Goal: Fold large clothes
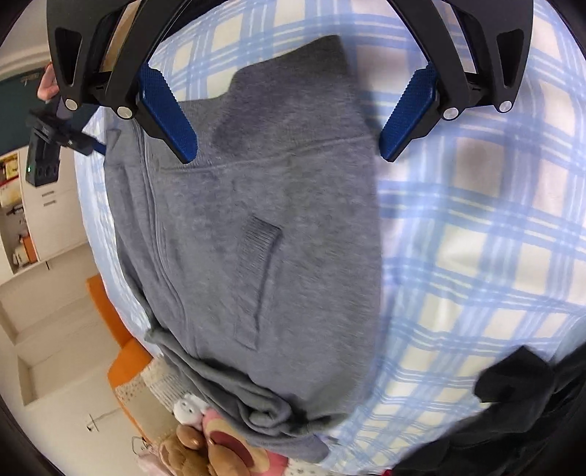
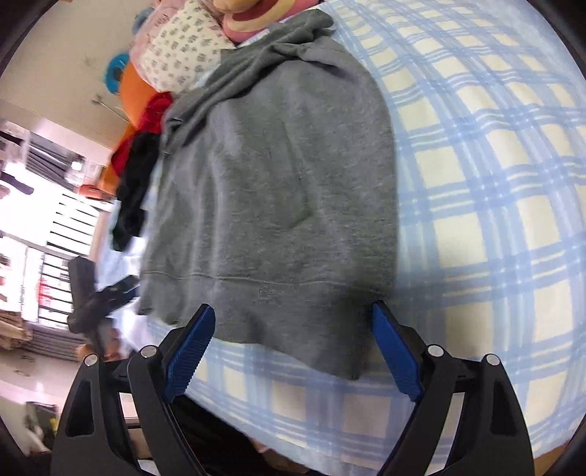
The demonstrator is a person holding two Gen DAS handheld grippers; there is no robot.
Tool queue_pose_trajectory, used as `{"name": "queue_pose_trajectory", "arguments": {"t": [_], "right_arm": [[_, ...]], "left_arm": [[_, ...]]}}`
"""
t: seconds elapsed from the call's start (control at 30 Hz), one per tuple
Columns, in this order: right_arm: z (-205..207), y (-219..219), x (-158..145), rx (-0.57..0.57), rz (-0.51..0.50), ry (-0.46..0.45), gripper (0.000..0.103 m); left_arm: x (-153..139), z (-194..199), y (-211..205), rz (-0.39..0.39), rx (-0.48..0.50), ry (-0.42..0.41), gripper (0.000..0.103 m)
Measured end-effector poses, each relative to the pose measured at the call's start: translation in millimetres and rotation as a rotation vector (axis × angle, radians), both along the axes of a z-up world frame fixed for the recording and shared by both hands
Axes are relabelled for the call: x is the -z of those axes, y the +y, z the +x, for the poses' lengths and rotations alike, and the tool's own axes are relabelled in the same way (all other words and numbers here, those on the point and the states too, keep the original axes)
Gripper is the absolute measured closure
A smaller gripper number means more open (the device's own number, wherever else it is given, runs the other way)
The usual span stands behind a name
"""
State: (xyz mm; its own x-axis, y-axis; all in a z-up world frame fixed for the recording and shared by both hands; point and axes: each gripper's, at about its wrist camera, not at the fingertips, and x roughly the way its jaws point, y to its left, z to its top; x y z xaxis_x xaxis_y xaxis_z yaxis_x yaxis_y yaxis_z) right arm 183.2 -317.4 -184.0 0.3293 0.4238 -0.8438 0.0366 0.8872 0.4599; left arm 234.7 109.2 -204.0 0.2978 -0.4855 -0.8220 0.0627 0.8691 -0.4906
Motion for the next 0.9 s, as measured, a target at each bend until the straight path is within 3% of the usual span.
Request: {"name": "queue_pose_trajectory", "arguments": {"t": [0.07,0.17,0.27,0.37,0.43,0.5,0.63,0.77,0.9], "right_arm": [[-4,3,0,-0.001,-0.061,0.007,0.018],[-8,8,4,-0.056,0.095,0.029,0.017],[-4,16,8,-0.061,0.060,0.032,0.017],[-2,18,12,-0.053,0.020,0.038,0.018],[-6,24,8,-0.058,-0.064,0.024,0.018],[-10,28,8,-0.067,-0.113,0.018,0.018],[-6,29,6,-0.045,-0.038,0.010,0.017],[4,31,0,-0.042,0.103,-0.019,0.017],[8,27,16,-0.021,0.073,0.017,0.018]], "left_arm": [[-1,-1,-4,0.003,0.009,-0.006,0.002],[-11,-4,-8,-0.045,0.015,-0.026,0.002],[-19,-4,-13,-0.069,0.042,-0.049,0.002],[-13,0,-17,0.011,0.035,-0.027,0.002],[-4,0,-19,0.083,0.028,-0.006,0.002],[2,-3,-16,0.086,0.027,0.002,0.002],[0,-3,-11,0.005,0.014,-0.004,0.002],[-13,-1,-14,-0.066,0.005,-0.037,0.002],[-5,-2,-27,0.039,0.031,-0.023,0.002]]}}
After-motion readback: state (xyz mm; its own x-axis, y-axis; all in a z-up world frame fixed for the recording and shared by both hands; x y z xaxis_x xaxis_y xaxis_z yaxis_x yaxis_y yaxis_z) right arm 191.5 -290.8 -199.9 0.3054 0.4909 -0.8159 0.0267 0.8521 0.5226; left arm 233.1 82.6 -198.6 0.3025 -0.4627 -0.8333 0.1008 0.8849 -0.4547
